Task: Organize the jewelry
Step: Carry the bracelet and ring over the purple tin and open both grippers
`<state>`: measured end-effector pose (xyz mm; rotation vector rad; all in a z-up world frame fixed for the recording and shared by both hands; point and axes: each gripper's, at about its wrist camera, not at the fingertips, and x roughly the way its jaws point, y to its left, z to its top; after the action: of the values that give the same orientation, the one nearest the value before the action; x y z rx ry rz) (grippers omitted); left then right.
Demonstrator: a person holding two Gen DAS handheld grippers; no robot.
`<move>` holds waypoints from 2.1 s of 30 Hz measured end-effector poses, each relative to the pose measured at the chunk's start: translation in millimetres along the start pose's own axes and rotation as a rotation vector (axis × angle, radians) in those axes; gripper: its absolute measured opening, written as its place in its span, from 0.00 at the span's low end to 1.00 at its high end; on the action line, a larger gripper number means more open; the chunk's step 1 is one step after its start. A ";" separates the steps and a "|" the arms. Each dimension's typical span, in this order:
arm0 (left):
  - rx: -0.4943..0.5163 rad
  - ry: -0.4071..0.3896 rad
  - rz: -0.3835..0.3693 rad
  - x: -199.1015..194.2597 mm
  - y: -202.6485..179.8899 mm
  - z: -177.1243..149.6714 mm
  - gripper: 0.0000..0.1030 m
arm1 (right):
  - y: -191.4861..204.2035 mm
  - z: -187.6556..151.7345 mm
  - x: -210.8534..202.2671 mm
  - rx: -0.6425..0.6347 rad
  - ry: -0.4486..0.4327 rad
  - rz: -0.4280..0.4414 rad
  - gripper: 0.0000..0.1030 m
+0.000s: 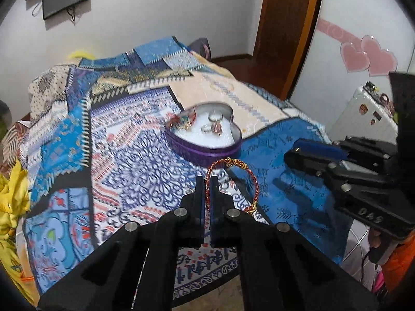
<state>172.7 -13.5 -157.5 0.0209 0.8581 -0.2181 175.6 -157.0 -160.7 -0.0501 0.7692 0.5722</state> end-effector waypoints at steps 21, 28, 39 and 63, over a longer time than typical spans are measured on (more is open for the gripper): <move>-0.058 -0.076 0.010 8.4 31.2 45.4 0.01 | 12.8 36.2 11.8 -0.039 -0.054 0.015 0.19; -0.061 -0.079 0.010 18.8 37.3 54.4 0.01 | 12.5 43.9 20.9 -0.042 -0.055 0.017 0.19; -0.063 -0.042 0.008 50.8 43.8 61.8 0.01 | 9.1 45.7 43.8 -0.035 -0.015 0.026 0.19; -0.029 0.012 -0.026 67.1 39.1 62.1 0.07 | 4.3 47.5 63.0 -0.035 0.053 0.045 0.20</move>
<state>269.5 6.0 -170.0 -0.0165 0.8735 -0.2304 240.1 -112.0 -167.8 -0.0805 0.8132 0.6290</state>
